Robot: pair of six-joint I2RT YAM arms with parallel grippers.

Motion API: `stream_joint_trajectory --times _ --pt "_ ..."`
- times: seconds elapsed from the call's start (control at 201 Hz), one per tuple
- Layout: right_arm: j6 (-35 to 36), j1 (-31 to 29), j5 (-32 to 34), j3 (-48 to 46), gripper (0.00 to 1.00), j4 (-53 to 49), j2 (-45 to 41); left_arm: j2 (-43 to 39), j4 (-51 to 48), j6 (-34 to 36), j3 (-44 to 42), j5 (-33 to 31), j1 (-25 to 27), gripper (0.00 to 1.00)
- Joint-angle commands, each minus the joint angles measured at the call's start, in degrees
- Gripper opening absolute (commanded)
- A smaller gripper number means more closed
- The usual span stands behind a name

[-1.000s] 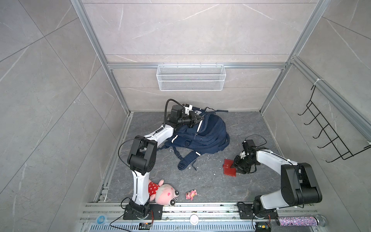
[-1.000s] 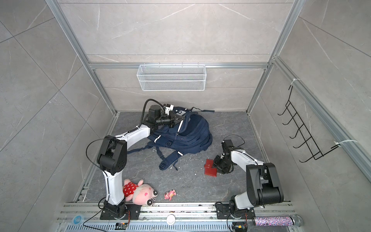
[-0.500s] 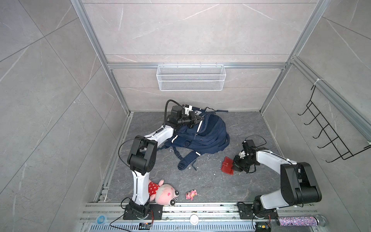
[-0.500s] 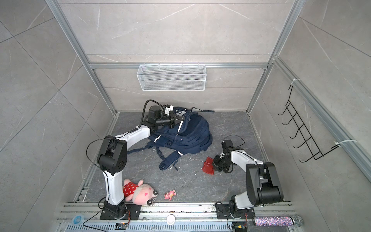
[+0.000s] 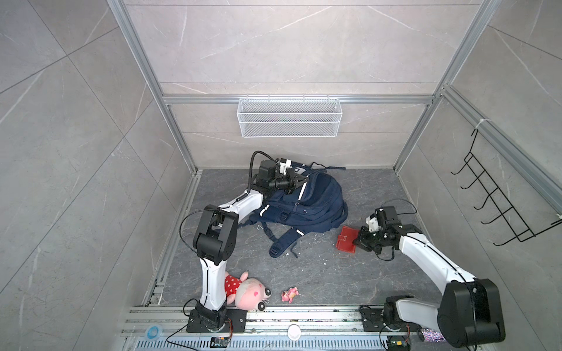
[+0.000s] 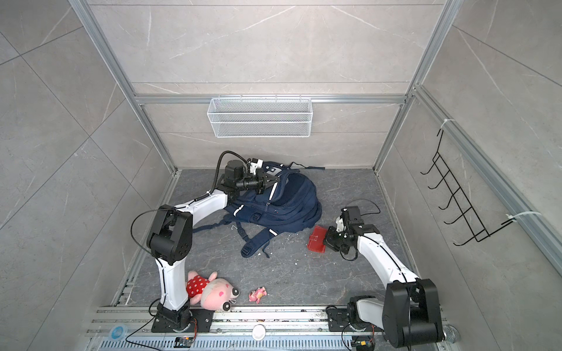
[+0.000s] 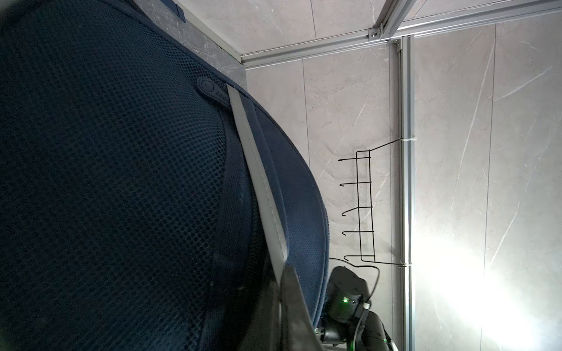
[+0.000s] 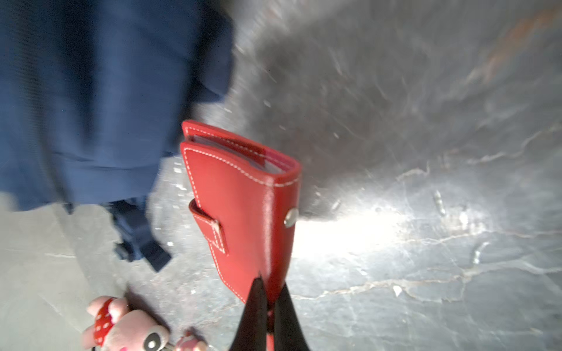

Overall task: Pack the student bag
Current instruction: 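Lift the red wallet and lower it into the front pocket with the right gripper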

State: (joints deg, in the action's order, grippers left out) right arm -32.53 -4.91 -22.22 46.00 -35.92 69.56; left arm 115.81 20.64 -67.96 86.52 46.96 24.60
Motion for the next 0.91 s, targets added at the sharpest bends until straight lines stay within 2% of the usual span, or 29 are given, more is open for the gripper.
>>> stream_joint_trajectory --times 0.0,0.179,0.314,0.538,0.901 --pt "-3.2 -0.5 -0.8 6.2 0.00 -0.2 -4.1 -3.9 5.7 0.0 2.6 2.4 -0.7 0.00" --pt "-8.8 -0.5 -2.3 15.0 0.00 2.4 0.8 -3.8 7.2 -1.2 2.7 2.7 -0.6 0.00" --pt "-14.0 -1.2 -2.2 18.1 0.00 9.4 5.2 -4.4 7.5 -1.4 2.8 2.9 -0.6 0.00" --pt "-18.1 -6.3 -0.1 25.4 0.00 18.3 17.3 -4.3 6.9 -1.9 3.7 3.3 0.1 0.00" --pt "-25.2 -13.0 -2.5 36.3 0.00 27.3 33.2 -3.2 6.4 -2.0 5.5 1.1 2.4 0.00"
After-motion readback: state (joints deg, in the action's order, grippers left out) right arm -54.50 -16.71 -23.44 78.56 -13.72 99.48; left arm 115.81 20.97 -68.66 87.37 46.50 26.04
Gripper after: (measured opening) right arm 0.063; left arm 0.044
